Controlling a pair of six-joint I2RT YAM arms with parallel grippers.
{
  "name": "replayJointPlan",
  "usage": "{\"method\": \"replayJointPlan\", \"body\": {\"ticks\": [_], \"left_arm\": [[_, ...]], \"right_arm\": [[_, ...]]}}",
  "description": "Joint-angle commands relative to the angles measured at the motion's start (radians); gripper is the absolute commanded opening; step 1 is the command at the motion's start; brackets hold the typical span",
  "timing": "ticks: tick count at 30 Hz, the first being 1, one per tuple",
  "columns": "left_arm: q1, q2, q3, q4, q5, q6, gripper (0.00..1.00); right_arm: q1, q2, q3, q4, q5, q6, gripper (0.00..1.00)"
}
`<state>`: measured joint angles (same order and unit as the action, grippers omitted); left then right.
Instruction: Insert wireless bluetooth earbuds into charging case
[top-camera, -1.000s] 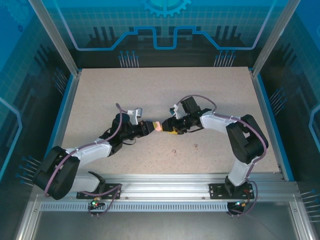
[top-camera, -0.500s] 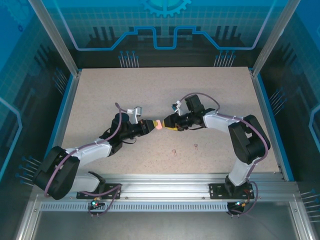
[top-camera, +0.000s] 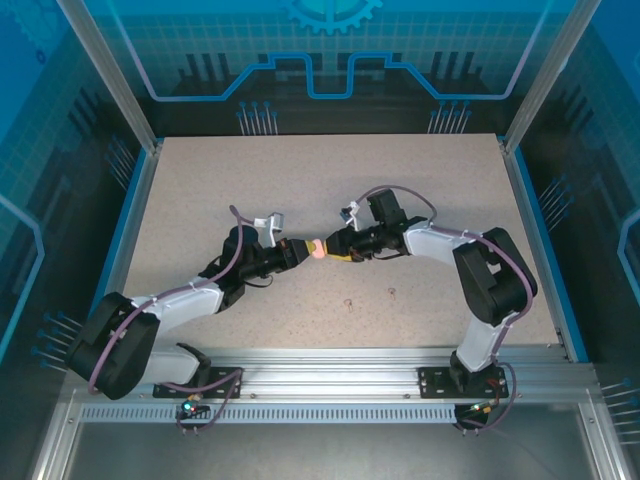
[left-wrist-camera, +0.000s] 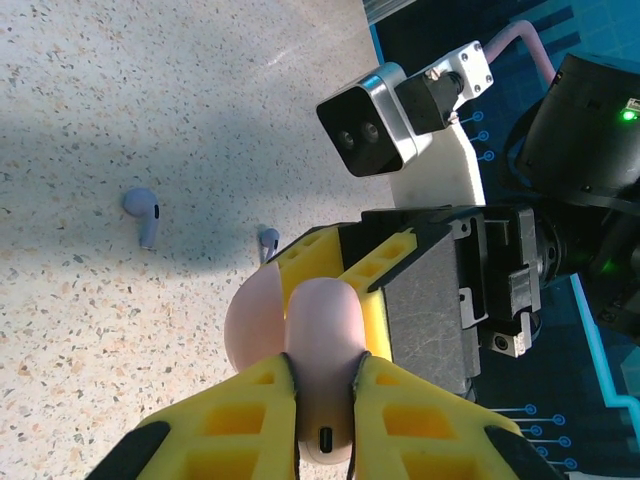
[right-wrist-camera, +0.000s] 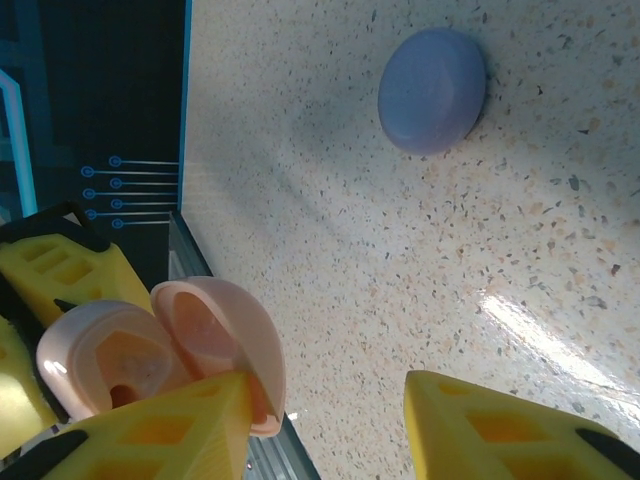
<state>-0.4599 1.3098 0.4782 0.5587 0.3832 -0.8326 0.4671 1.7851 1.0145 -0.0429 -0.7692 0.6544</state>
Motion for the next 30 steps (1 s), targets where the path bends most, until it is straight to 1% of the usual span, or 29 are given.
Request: {"method": "replayJointPlan", "body": {"ticks": [1,3,6,7,9,12,19,26,30], "left_arm": [[0.004,0.003,0.014,0.04,0.025,-0.007,0.0],[0.004,0.003,0.014,0.04,0.024,-0.007,0.0],[0.003,0.006,0.014,0.042,0.024,-0.007,0.0],[0.003,0.006,0.015,0.043,0.025,-0.007,0.0],[0.004,0.009,0.014,0.044,0.025,-0.007,0.0],[0.003,0.015,0.011,0.051,0.026,-0.011,0.0],[0.004,0.04,0.007,0.061,0.021,-0.014,0.0],[0.001,0.113,-0.005,0.081,0.006,-0.02,0.0],[0.003,0.107,-0.015,0.074,-0.012,-0.016,0.0]], "right_arm": [[0.015,0.027,0.034,0.005,-0.021,0.001,0.42],[0.015,0.028,0.036,0.004,-0.023,0.001,0.39],[0.015,0.029,0.041,-0.002,-0.022,-0.002,0.29],[0.015,0.029,0.042,-0.002,-0.026,-0.002,0.28],[0.015,0.032,0.045,0.0,-0.03,0.0,0.29],[0.016,0.034,0.052,0.003,-0.038,0.004,0.32],[0.021,0.045,0.055,-0.001,-0.038,0.002,0.32],[0.024,0.064,0.049,-0.014,-0.013,0.003,0.32],[0.027,0.06,0.051,-0.053,0.007,-0.012,0.33]]}}
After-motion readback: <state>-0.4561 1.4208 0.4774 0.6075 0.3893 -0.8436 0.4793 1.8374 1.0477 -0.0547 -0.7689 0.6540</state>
